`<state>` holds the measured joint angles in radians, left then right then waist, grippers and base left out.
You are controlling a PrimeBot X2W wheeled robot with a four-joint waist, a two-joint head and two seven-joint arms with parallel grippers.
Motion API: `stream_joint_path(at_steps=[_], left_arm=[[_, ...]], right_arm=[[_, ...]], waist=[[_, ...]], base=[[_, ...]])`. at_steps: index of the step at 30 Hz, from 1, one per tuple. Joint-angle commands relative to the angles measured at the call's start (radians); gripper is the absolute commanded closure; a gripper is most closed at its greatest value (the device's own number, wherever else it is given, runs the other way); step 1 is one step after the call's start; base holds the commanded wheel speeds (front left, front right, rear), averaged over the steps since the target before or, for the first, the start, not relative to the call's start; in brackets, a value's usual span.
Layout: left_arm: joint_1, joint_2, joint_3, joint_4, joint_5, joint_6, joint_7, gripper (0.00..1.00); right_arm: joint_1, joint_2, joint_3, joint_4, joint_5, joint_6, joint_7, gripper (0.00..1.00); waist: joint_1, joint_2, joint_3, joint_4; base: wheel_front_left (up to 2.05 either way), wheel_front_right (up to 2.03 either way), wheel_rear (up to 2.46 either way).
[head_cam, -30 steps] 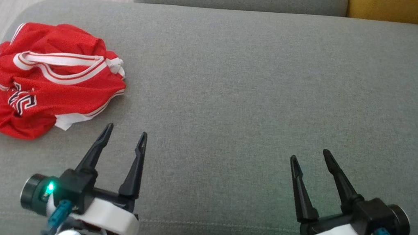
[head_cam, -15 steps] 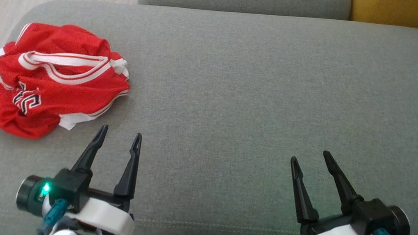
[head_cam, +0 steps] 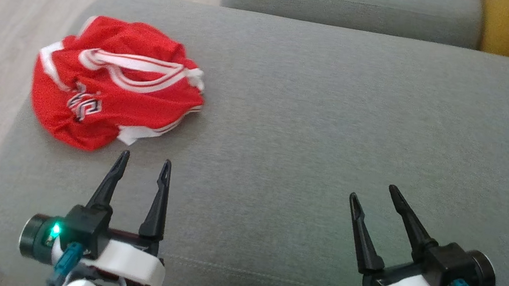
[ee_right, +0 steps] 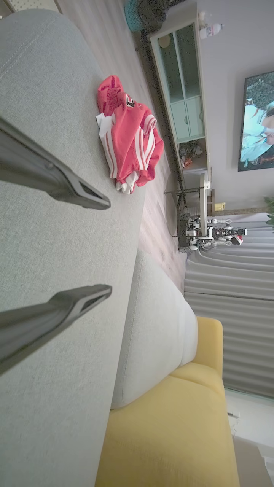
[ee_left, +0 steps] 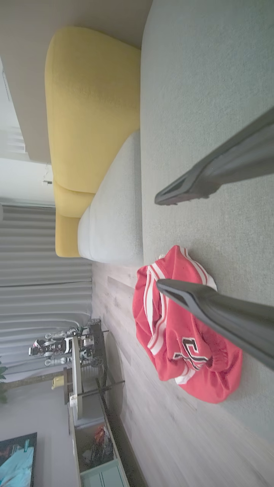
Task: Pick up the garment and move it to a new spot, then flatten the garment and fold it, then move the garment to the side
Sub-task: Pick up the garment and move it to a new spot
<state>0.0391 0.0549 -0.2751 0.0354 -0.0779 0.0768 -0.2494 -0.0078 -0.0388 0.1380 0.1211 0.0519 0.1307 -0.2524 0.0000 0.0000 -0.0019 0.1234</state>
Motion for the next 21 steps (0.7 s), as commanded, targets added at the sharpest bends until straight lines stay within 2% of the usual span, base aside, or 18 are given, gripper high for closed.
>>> stream_joint_path(at_steps=[1, 14, 21], left_arm=[[-0.025, -0.005, 0.033, -0.041, -0.006, 0.007, -0.012, 0.0], [-0.004, -0.005, 0.035, -0.065, -0.006, 0.023, -0.012, 0.0], [0.01, -0.005, 0.047, -0.075, -0.005, 0.023, -0.012, 0.0]], right_arm=[[-0.021, -0.011, 0.025, -0.031, -0.009, 0.0, -0.009, 0.0], [0.006, -0.011, 0.034, -0.025, -0.008, 0.0, -0.009, 0.0], [0.021, -0.011, 0.045, -0.016, 0.004, 0.0, -0.009, 0.0]], waist=[[0.0, 0.0, -0.005, 0.048], [0.0, 0.0, -0.023, 0.224], [0.0, 0.0, -0.034, 0.288]], base=[[0.0, 0.0, 0.0], [0.0, 0.0, 0.0], [0.0, 0.0, 0.0]])
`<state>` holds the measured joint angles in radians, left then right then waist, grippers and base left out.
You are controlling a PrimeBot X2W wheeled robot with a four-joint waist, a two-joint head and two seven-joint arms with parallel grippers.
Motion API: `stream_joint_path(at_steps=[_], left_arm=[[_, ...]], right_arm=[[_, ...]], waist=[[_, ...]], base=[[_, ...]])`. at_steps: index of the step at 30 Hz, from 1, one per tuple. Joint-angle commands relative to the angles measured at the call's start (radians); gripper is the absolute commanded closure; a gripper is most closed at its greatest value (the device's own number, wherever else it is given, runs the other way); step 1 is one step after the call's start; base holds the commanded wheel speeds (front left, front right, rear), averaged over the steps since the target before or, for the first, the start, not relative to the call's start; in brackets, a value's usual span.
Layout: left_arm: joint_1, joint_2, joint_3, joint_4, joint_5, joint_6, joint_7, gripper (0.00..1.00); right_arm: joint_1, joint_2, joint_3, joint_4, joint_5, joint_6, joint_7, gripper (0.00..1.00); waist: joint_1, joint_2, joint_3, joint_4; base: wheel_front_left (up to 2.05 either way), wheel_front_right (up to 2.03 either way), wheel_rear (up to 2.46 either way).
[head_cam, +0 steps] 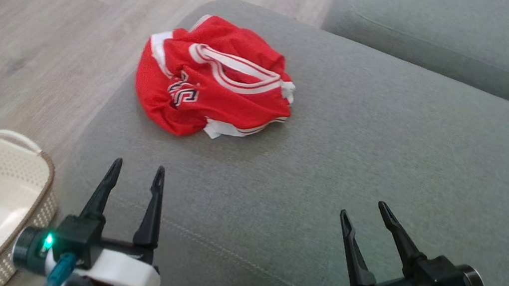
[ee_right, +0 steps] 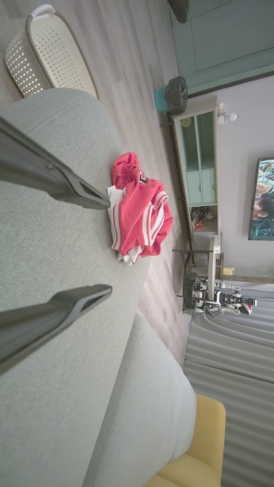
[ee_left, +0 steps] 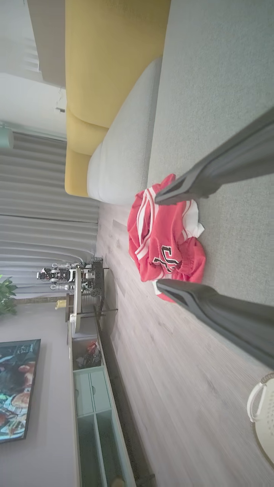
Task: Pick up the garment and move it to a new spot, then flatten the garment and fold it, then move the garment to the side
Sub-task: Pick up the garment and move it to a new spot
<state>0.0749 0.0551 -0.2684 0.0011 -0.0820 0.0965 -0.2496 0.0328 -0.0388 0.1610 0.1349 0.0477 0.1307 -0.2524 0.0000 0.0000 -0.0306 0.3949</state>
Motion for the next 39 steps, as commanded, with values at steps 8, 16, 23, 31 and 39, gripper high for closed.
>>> stream_joint_path(at_steps=[8, 16, 23, 31, 39], left_arm=[[-0.055, 0.004, 0.08, -0.079, 0.04, 0.002, -0.012, 0.0], [-0.304, 0.033, 0.193, -0.091, -0.008, -0.087, -0.012, 0.0], [-0.701, 0.096, 0.239, 0.242, -0.108, -0.197, 0.017, 0.0], [-1.029, 0.164, 0.17, 0.637, -0.177, -0.224, 0.219, 0.0], [-1.188, 0.156, 0.105, 0.909, -0.29, -0.227, 0.339, 0.0]], right_arm=[[-0.03, -0.011, 0.037, -0.042, 0.022, 0.0, -0.009, 0.0], [-0.066, -0.011, 0.024, -0.05, -0.034, 0.0, -0.009, 0.0], [-0.161, -0.062, 0.022, -0.08, -0.076, 0.0, -0.009, 0.0], [-0.236, -0.116, 0.003, -0.118, -0.087, 0.0, -0.009, 0.0], [-0.276, -0.13, -0.004, -0.166, -0.083, 0.0, -0.009, 0.0]], waist=[[0.0, 0.0, 0.017, 0.014], [0.0, 0.0, 0.15, -0.038], [0.0, 0.0, 0.356, -0.113], [0.0, 0.0, 0.505, -0.16], [0.0, 0.0, 0.599, -0.18]], base=[[0.0, 0.0, 0.0], [0.0, 0.0, 0.0], [0.0, 0.0, 0.0], [0.0, 0.0, 0.0], [0.0, 0.0, 0.0]])
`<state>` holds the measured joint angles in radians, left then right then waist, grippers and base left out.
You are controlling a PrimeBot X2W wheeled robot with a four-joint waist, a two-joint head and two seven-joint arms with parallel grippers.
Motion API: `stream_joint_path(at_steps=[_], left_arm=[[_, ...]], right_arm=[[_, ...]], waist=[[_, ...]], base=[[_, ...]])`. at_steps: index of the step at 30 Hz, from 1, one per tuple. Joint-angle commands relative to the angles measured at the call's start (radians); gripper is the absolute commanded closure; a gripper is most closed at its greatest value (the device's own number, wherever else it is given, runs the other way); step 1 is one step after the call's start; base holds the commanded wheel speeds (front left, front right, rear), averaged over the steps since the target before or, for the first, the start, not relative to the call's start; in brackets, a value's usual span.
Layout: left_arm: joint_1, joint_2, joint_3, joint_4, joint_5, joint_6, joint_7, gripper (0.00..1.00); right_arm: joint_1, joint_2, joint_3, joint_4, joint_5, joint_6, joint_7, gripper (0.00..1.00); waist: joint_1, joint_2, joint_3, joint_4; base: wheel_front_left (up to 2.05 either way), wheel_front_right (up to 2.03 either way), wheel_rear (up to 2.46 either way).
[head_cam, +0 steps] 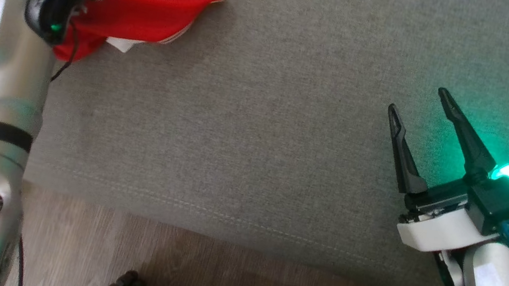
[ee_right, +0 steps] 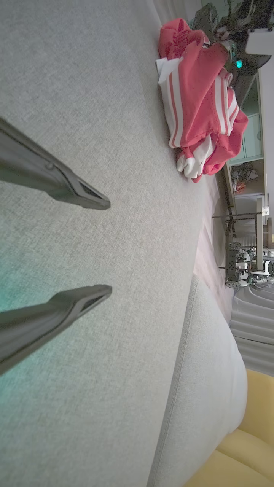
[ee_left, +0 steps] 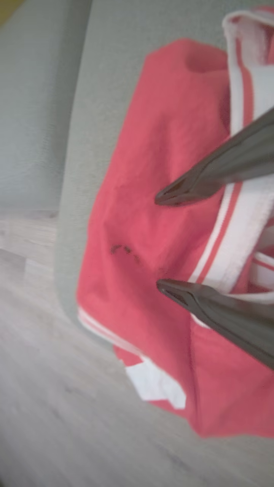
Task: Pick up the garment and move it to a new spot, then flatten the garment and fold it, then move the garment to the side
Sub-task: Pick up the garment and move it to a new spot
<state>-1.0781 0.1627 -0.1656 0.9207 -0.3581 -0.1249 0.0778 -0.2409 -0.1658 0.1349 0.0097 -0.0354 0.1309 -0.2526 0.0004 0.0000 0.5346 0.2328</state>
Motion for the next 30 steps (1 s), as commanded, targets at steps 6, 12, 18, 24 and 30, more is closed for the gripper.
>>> stream_joint_path(at_steps=[6, 12, 18, 24, 30], left_arm=[[-0.056, 0.06, -0.088, 0.068, -0.105, -0.006, 0.059, 0.0], [-0.053, 0.099, -0.15, 0.057, -0.166, -0.006, -0.014, 1.0], [-0.041, 0.15, -0.226, -0.01, -0.249, -0.006, -0.157, 1.0], [-0.052, 0.215, -0.337, -0.125, -0.284, -0.006, -0.227, 1.0], [-0.094, 0.276, -0.444, -0.29, -0.277, -0.006, -0.227, 1.0]], right_arm=[[-0.018, -0.001, 0.027, -0.054, -0.001, 0.0, -0.009, 0.0], [-0.024, 0.009, 0.028, -0.055, 0.001, 0.0, -0.009, 0.0], [-0.018, 0.035, 0.029, -0.038, 0.006, 0.0, -0.009, 0.0], [0.003, 0.068, 0.035, -0.016, 0.023, 0.0, -0.009, 0.0], [0.02, 0.099, 0.042, -0.002, 0.049, 0.0, -0.009, 0.0]], waist=[[-0.0004, 0.0, 0.055, -0.031], [-0.0004, 0.0, 0.045, -0.04], [-0.0004, 0.0, -0.022, -0.057], [-0.0004, 0.0, -0.126, -0.082], [-0.0004, 0.0, -0.207, -0.141]], base=[[0.0, 0.0, 0.0], [0.0, 0.0, 0.0], [0.0, 0.0, 0.0], [0.0, 0.0, 0.0], [0.0, 0.0, 0.0]])
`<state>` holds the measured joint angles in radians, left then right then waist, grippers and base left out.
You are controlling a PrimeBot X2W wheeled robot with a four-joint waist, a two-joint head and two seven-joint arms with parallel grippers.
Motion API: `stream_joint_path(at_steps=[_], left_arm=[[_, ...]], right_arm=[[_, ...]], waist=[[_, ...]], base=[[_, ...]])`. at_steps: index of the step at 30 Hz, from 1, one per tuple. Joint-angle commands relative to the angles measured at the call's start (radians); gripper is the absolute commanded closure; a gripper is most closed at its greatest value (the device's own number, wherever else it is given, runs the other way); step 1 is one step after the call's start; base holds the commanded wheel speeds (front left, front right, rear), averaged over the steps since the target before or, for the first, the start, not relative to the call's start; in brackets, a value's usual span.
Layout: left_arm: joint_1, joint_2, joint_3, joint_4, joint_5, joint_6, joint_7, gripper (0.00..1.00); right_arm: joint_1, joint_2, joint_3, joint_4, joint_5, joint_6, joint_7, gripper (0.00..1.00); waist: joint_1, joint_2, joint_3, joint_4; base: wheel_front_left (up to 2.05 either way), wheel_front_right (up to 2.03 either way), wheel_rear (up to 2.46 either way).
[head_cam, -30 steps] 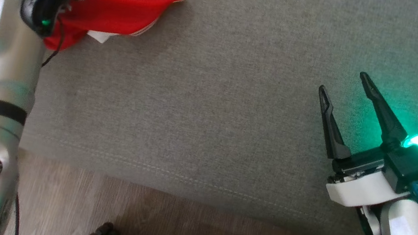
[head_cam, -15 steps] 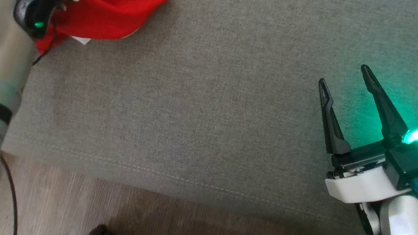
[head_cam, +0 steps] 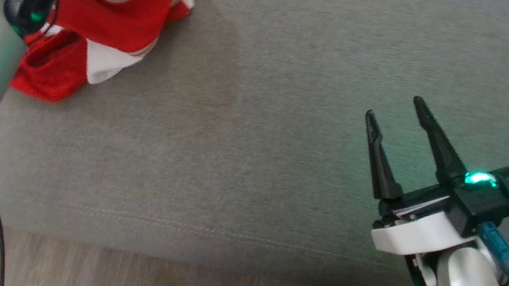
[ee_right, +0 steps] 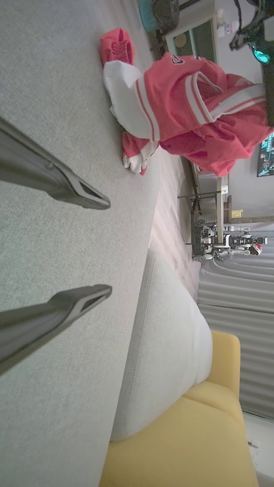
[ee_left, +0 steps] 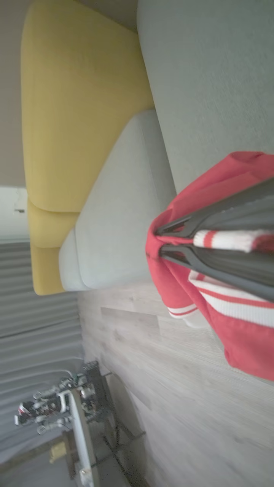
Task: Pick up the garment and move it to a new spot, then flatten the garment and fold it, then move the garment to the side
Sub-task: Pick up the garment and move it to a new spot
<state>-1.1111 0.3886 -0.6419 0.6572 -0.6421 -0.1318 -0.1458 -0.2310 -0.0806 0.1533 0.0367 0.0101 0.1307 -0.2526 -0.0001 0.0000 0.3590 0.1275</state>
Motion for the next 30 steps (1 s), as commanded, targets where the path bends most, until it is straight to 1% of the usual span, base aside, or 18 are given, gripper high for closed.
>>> stream_joint_path(at_steps=[1, 4, 6, 10, 14, 17, 20, 21, 26, 29, 30], left_arm=[[-0.071, 0.061, 0.023, -0.056, 0.009, 0.001, 0.003, 1.0], [-0.105, 0.084, 0.003, -0.141, 0.018, 0.001, 0.035, 1.0], [-0.127, 0.088, -0.006, -0.189, 0.022, 0.001, 0.064, 1.0], [-0.17, 0.083, -0.023, -0.261, 0.027, 0.003, 0.124, 1.0], [-0.206, 0.068, -0.049, -0.303, 0.036, 0.005, 0.178, 1.0], [-0.222, 0.048, -0.075, -0.306, 0.04, 0.005, 0.214, 1.0], [-0.226, 0.034, -0.112, -0.296, 0.052, 0.004, 0.225, 1.0], [-0.226, 0.034, -0.112, -0.296, 0.052, 0.004, 0.225, 1.0], [-0.21, 0.026, -0.19, -0.255, 0.065, 0.002, 0.226, 1.0], [-0.22, 0.05, -0.265, -0.215, 0.137, 0.002, 0.203, 1.0], [-0.214, 0.052, -0.277, -0.196, 0.142, 0.002, 0.191, 1.0]], right_arm=[[0.009, 0.018, 0.028, -0.031, 0.007, 0.0, -0.009, 0.0], [0.005, 0.026, 0.034, -0.037, 0.019, 0.0, -0.009, 0.0], [0.0, 0.029, 0.038, -0.039, 0.029, 0.0, -0.009, 0.0], [-0.008, 0.03, 0.057, -0.047, 0.092, 0.0, -0.009, 0.0], [-0.02, 0.03, 0.059, -0.057, 0.139, 0.0, -0.009, 0.0], [-0.029, 0.03, 0.06, -0.067, 0.168, 0.0, -0.009, 0.0], [-0.042, 0.03, 0.071, -0.077, 0.199, 0.0, -0.009, 0.0], [-0.042, 0.03, 0.071, -0.077, 0.199, 0.0, -0.009, 0.0], [-0.061, 0.03, 0.081, -0.095, 0.249, 0.0, -0.009, 0.0], [-0.069, 0.03, 0.096, -0.101, 0.271, 0.0, -0.009, 0.0], [-0.073, 0.03, 0.103, -0.102, 0.277, 0.0, -0.009, 0.0]], waist=[[0.0001, 0.0, -0.039, -0.053], [0.0001, 0.0, -0.045, -0.108], [0.0001, 0.0, -0.044, -0.149], [0.0001, 0.0, -0.03, -0.245], [0.0001, 0.0, 0.0, -0.345], [0.0001, 0.0, 0.03, -0.413], [0.0001, 0.0, 0.065, -0.478], [0.0001, 0.0, 0.065, -0.478], [0.0001, 0.0, 0.122, -0.562], [0.0001, 0.0, 0.151, -0.597], [0.0001, 0.0, 0.157, -0.607]], base=[[0.0, 0.0, 0.0], [0.0, 0.0, 0.0], [0.0, 0.0, 0.0], [0.0, 0.0, 0.0], [0.0, 0.0, 0.0], [0.0, 0.0, 0.0], [0.0, 0.0, 0.0], [0.0, 0.0, 0.0], [0.0, 0.0, 0.0], [0.0, 0.0, 0.0], [0.0, 0.0, 0.0]])
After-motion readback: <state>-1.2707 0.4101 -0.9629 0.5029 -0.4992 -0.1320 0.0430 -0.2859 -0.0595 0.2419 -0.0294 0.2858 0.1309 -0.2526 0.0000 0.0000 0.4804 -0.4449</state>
